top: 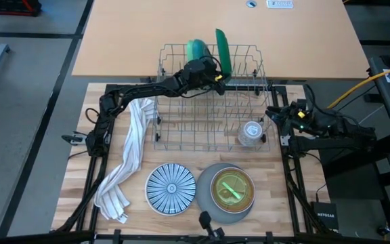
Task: Sort dishes
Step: Put the green plate into the dish rack
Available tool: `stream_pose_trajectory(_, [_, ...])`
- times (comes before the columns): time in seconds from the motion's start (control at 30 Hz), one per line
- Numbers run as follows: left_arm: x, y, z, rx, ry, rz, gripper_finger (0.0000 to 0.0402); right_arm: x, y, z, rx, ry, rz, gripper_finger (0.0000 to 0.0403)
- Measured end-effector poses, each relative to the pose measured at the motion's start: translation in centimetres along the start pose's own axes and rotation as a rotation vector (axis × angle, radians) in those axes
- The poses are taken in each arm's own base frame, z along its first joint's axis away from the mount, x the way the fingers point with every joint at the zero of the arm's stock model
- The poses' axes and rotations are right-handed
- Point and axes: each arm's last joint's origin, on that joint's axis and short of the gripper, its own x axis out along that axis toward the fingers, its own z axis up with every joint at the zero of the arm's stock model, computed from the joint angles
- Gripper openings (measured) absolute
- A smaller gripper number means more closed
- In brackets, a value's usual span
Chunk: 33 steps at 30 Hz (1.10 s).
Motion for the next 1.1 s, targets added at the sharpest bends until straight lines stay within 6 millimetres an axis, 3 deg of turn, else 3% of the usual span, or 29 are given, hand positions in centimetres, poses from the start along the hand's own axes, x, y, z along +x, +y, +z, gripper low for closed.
stream_pose_trajectory(0.4, [-0.1, 0.7, -1.6, -0.038, 0.162, 0.044, 0.0002, 0.0, -0.1, -0.1, -0.008, 0.009, -0.005, 0.0166])
stream_pose_trajectory(1.1, [0.0, 0.8, -1.3, -0.375, 0.121, 0.077, 0.008, 0.0, -0.1, -0.1, -0.007, 0.009, -0.005, 0.0166])
